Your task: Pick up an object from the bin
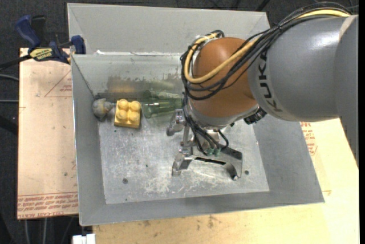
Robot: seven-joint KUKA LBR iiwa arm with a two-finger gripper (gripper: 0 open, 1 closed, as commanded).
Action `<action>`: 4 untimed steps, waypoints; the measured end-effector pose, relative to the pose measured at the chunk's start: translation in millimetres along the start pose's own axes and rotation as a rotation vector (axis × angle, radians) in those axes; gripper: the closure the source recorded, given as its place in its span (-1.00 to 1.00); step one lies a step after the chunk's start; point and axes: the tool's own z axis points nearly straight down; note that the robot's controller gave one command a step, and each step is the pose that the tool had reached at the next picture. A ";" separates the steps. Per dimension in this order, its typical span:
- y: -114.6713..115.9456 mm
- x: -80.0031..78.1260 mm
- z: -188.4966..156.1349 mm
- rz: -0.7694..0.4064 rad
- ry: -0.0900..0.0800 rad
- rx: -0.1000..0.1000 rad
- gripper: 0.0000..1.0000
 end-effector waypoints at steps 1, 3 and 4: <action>-12.7 -38.1 -3.5 0.054 -0.007 -0.003 -1.00; -50.5 -55.7 56.7 -0.253 -0.004 -0.001 -1.00; -76.4 -41.4 71.0 -0.145 -0.007 -0.002 -1.00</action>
Offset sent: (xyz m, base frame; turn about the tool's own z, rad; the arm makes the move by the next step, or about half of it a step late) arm 0.0726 -0.0606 -0.0827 -0.2587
